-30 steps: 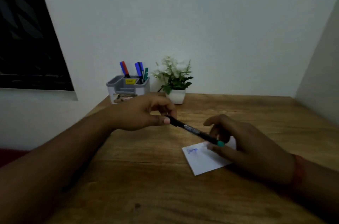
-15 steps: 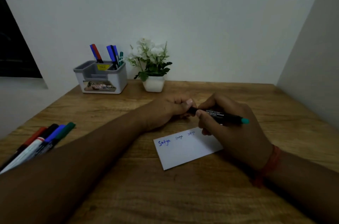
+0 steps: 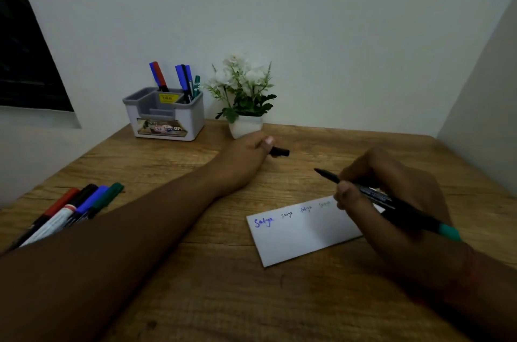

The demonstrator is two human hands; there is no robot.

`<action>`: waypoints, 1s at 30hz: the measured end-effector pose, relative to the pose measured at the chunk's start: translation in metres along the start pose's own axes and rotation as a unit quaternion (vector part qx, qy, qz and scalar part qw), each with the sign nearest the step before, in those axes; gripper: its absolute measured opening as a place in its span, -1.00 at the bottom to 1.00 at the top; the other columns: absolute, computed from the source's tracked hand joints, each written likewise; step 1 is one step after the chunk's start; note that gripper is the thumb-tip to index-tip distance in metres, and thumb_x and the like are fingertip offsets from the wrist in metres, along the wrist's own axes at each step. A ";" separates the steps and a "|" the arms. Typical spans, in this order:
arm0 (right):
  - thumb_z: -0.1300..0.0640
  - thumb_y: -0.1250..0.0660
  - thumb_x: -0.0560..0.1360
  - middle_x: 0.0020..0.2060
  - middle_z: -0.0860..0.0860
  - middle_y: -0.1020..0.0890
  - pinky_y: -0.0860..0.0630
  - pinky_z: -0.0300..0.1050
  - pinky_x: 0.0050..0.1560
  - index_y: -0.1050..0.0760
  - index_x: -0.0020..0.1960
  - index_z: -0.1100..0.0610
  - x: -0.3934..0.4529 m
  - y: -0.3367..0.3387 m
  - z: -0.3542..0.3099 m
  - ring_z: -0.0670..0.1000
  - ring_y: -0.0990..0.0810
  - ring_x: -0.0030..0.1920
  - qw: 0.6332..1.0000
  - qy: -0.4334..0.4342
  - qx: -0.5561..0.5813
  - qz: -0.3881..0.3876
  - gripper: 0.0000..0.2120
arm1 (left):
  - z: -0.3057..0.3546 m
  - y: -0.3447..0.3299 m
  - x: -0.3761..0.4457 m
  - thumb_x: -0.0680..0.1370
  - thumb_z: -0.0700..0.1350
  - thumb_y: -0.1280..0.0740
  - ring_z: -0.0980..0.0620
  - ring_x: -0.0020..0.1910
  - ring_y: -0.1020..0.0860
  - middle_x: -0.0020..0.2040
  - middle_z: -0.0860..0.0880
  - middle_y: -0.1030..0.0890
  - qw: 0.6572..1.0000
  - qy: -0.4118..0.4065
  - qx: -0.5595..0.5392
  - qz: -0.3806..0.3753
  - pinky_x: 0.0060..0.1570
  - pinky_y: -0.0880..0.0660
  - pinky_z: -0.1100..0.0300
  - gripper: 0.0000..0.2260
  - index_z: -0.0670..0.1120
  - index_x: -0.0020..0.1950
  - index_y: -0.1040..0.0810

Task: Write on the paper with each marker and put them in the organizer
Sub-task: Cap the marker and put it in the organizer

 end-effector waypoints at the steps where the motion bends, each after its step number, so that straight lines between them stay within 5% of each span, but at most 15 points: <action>1: 0.05 -0.31 0.46 -0.27 -0.14 -0.60 -0.52 -0.33 -0.20 -0.50 -0.10 0.03 -0.006 0.004 -0.004 -0.18 -0.63 -0.16 0.999 0.042 0.004 0.034 -0.93 | 0.001 -0.003 0.000 0.68 0.01 -0.13 0.10 -0.22 -0.43 -0.21 0.06 -0.47 0.999 -0.025 0.038 0.003 -0.22 -0.35 0.18 -0.77 -0.03 -0.07 -0.50; 6: -0.14 -0.10 0.61 -0.12 -0.25 -0.61 -0.52 -0.31 -0.16 -0.49 0.08 -0.15 -0.013 0.000 -0.005 -0.23 -0.59 -0.12 0.995 0.077 -0.021 -0.054 -0.79 | 0.005 -0.020 -0.005 0.58 -0.03 -0.35 0.22 -0.14 -0.44 -0.13 0.15 -0.46 0.982 -0.107 0.154 -0.004 -0.18 -0.37 0.22 -0.95 0.05 -0.04 -0.50; 9: -0.14 -0.19 0.59 -0.07 -0.26 -0.61 -0.56 -0.17 -0.08 -0.46 0.10 -0.23 -0.014 -0.008 -0.001 -0.25 -0.53 -0.10 0.979 0.095 -0.114 -0.138 -0.87 | 0.001 -0.019 -0.005 0.51 -0.05 -0.43 0.20 -0.12 -0.48 -0.11 0.13 -0.51 0.985 -0.094 0.146 0.003 -0.09 -0.51 0.10 -0.89 0.05 -0.03 -0.52; 13: -0.32 -0.16 0.52 -0.04 -0.34 -0.44 -0.38 -0.44 -0.06 -0.34 0.23 -0.28 -0.017 -0.018 -0.003 -0.27 -0.41 -0.04 0.954 0.123 -0.168 -0.217 -0.68 | 0.001 -0.018 -0.006 0.49 0.04 -0.41 0.11 0.01 -0.46 -0.04 0.15 -0.49 0.981 -0.091 0.170 0.015 0.05 -0.50 0.00 -0.82 0.07 0.04 -0.50; 16: -0.31 -0.25 0.50 -0.08 -0.37 -0.36 -0.27 -0.55 -0.09 -0.32 0.25 -0.29 -0.012 -0.018 0.000 -0.32 -0.40 -0.01 0.948 0.088 -0.151 -0.265 -0.64 | 0.005 -0.016 -0.007 0.54 0.19 -0.31 0.02 0.26 -0.34 0.21 0.08 -0.43 0.969 -0.073 0.232 0.046 0.26 -0.32 0.04 -0.65 0.07 0.26 -0.43; 20: -0.33 -0.30 0.45 -0.03 -0.41 -0.41 -0.29 -0.54 -0.11 -0.31 0.25 -0.31 -0.009 -0.011 0.008 -0.41 -0.37 0.07 0.950 0.075 -0.151 -0.262 -0.58 | 0.013 -0.022 -0.011 0.59 0.25 -0.14 -0.08 0.53 -0.08 0.53 -0.01 -0.19 0.950 -0.042 0.306 0.050 0.48 0.02 -0.24 -0.48 0.07 0.50 -0.20; 24: -0.32 -0.32 0.44 -0.08 -0.44 -0.34 -0.27 -0.53 -0.16 -0.18 0.06 -0.40 -0.008 -0.013 0.003 -0.45 -0.35 -0.02 0.946 0.055 -0.151 -0.282 -0.66 | 0.018 -0.035 -0.017 0.62 0.26 -0.02 -0.10 0.59 0.17 0.62 -0.02 0.04 0.942 -0.032 0.335 0.002 0.47 0.14 -0.33 -0.40 0.04 0.59 0.01; 27: -0.31 -0.32 0.45 -0.10 -0.42 -0.29 -0.22 -0.54 -0.17 -0.22 0.22 -0.32 -0.006 -0.014 0.001 -0.41 -0.31 -0.14 0.946 0.049 -0.169 -0.272 -0.58 | 0.017 -0.040 -0.019 0.62 0.27 0.02 -0.12 0.57 0.29 0.63 -0.01 0.15 0.936 -0.041 0.347 -0.029 0.46 0.18 -0.34 -0.38 0.06 0.61 0.10; 30: -0.31 -0.33 0.44 -0.04 -0.41 -0.31 -0.26 -0.54 -0.17 -0.22 0.13 -0.34 -0.007 -0.015 0.001 -0.43 -0.32 -0.11 0.947 0.050 -0.174 -0.267 -0.62 | 0.012 -0.042 -0.018 0.62 0.28 0.04 -0.13 0.56 0.34 0.62 -0.01 0.21 0.929 -0.050 0.364 -0.043 0.45 0.21 -0.35 -0.37 0.08 0.61 0.15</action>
Point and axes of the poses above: each hand's wrist, its own x-axis towards the middle knuckle, its own y-axis out of the back of the hand, z = x × y, the point moved 3 cm from there along x, towards the middle knuckle
